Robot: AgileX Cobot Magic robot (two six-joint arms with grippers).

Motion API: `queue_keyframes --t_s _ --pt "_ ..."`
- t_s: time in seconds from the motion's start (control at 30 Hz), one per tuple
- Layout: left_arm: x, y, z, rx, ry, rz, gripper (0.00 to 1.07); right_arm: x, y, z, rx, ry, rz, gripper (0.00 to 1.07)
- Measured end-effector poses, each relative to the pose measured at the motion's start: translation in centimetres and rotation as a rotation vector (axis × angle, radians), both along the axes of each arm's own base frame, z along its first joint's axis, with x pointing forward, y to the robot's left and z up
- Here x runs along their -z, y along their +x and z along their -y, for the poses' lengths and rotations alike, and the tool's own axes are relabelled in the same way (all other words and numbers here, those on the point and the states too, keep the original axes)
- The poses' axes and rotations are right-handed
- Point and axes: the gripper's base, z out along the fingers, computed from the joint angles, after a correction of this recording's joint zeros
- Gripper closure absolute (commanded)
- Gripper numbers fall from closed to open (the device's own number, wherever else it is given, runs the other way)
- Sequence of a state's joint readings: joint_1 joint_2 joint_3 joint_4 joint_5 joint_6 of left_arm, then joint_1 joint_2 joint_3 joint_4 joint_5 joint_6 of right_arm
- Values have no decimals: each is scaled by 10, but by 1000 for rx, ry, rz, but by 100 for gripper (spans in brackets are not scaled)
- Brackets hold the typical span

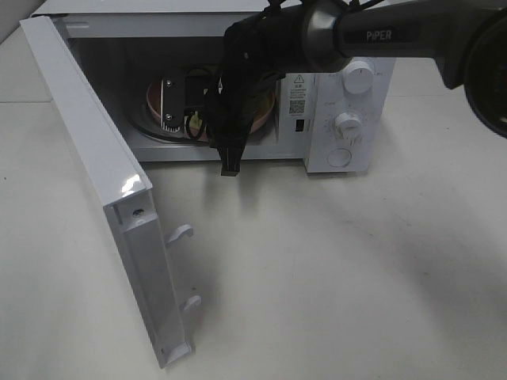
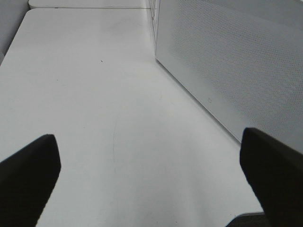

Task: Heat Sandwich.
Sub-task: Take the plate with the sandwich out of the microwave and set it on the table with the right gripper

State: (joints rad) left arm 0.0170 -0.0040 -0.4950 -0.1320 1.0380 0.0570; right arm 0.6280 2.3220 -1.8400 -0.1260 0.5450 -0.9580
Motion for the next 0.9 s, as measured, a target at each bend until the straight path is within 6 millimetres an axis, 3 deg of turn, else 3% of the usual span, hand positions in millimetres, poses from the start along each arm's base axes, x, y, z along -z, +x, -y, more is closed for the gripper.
queue_keyframes --t_s 0.43,0.63,0.9 --pt "0 0 0 0 0 0 9 -3 -3 2 -63 -45 10 107" --pt "0 0 0 0 0 0 9 -3 -13 6 -137 -119 14 107" --pt "0 0 0 0 0 0 9 -19 -29 18 -237 -169 42 107"
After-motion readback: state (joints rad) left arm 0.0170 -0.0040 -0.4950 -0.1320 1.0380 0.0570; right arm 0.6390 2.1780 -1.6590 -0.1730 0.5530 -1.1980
